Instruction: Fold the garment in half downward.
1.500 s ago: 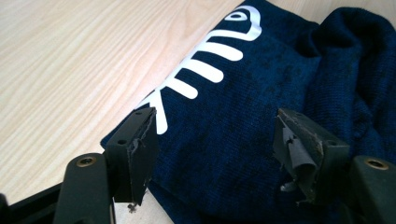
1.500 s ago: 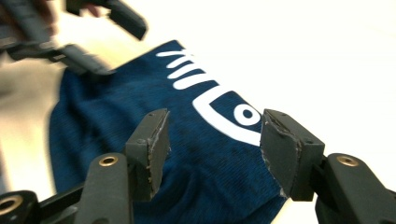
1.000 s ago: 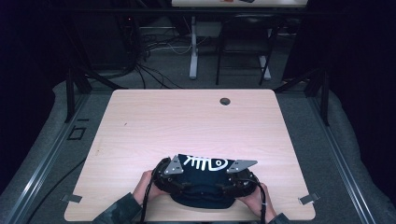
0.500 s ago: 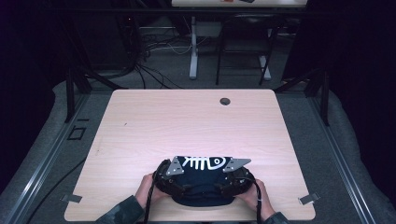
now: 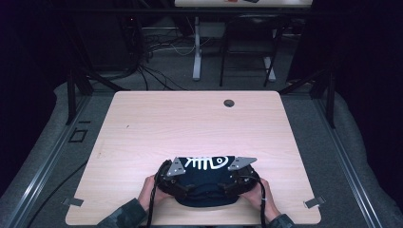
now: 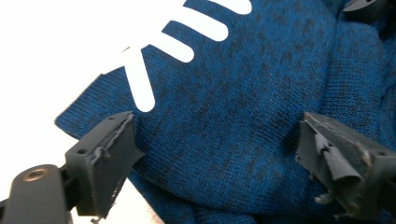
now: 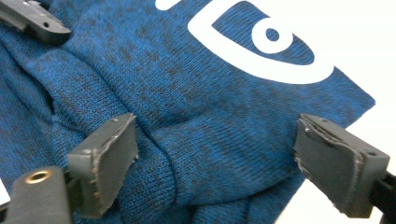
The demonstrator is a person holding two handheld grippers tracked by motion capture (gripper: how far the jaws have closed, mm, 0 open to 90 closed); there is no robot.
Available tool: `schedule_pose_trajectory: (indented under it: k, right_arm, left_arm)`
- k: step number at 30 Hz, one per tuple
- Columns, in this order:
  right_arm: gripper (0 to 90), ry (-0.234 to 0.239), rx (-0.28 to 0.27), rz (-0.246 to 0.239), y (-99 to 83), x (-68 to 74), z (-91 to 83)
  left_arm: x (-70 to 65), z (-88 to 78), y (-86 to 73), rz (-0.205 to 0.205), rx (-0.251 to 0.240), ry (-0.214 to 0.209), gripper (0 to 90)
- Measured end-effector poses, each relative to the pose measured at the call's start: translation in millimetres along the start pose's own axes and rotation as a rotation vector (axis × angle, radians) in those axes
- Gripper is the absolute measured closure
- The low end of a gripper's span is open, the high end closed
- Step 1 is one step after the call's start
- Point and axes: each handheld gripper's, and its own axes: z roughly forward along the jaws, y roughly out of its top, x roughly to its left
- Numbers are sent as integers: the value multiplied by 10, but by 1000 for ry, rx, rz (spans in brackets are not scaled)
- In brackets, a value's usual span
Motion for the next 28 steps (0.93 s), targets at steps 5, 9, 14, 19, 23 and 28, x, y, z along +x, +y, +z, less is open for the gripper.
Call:
schedule_pose_trajectory:
  k: [5,9,14,19,23,28]
  right_arm:
    - [63,-23,-54,44,-1,-42,-155]
    - [60,-49,-89,66,-39,-110,-332]
    - [67,-111,-123,115,-170,-233,-524]
    - [75,-160,-116,172,-316,-399,-624]
    - [78,-199,-81,198,-436,-494,-616]
    - [74,-208,-49,233,-552,-576,-550]
  left_arm:
    - [68,-138,15,-28,-45,38,55]
    - [181,-243,-21,-56,-58,80,45]
    - [308,-328,-110,-82,-43,133,41]
    - [458,-377,-254,-138,-1,157,28]
    - [574,-393,-370,-184,33,174,25]
    - [663,-383,-450,-225,58,171,4]
